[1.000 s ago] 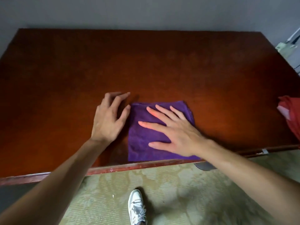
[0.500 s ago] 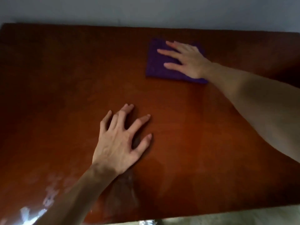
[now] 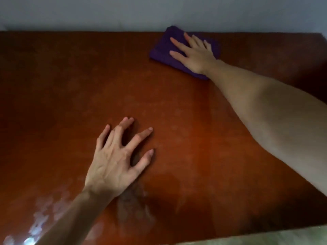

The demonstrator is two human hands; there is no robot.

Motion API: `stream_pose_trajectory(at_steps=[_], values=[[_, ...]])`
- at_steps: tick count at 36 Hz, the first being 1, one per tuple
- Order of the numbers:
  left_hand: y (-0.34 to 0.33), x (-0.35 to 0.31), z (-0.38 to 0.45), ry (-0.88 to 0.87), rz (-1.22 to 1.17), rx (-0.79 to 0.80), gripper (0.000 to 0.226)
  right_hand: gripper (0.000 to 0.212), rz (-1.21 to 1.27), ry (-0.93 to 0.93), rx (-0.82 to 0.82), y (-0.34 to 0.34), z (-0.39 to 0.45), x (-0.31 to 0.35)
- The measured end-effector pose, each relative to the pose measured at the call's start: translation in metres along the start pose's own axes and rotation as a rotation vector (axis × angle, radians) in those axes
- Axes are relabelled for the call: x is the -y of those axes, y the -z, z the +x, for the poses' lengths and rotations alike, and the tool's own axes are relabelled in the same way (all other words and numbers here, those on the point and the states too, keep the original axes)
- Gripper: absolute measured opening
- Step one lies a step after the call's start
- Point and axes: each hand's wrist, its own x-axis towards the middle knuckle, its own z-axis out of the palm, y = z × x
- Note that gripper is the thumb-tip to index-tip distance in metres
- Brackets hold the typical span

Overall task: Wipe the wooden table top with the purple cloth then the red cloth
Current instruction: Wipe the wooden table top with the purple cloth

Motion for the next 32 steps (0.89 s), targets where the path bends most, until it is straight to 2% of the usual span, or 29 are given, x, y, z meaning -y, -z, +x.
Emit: stream_pose_trajectory(at_steps=[4,9,13,15,18,21,25,29,32], values=[[0.002,-0.004,-0.001,0.007,-0.006,-0.026,0.056,0.065,0.046,-0.102,-0.015,-0.011,-0.052,0.012],[0.004,-0.011,-0.01,0.027,0.04,-0.079,0.051,0.064,0.063,-0.165,-0.137,-0.042,-0.18,0.025],[0.002,-0.027,-0.024,0.089,0.0,-0.196,0.048,0.069,0.048,-0.083,-0.21,-0.06,-0.301,0.021],[-0.004,-0.044,-0.032,0.101,-0.058,-0.228,0.047,0.066,0.017,-0.007,-0.189,-0.064,-0.351,0.011],[-0.018,-0.076,-0.043,0.022,-0.102,-0.241,0.045,0.064,-0.052,0.163,-0.113,-0.062,-0.403,-0.014],[-0.023,-0.107,-0.038,-0.039,-0.145,-0.229,0.044,0.064,-0.095,0.351,-0.041,-0.05,-0.411,-0.041],[-0.026,-0.128,-0.017,-0.057,-0.203,-0.237,0.043,0.065,-0.106,0.541,0.06,-0.035,-0.378,-0.064],[-0.024,-0.134,0.012,-0.052,-0.239,-0.262,0.041,0.062,-0.148,0.76,0.146,-0.018,-0.316,-0.09],[-0.028,-0.137,0.031,-0.066,-0.248,-0.255,0.042,0.063,-0.185,0.847,0.143,-0.007,-0.253,-0.109]])
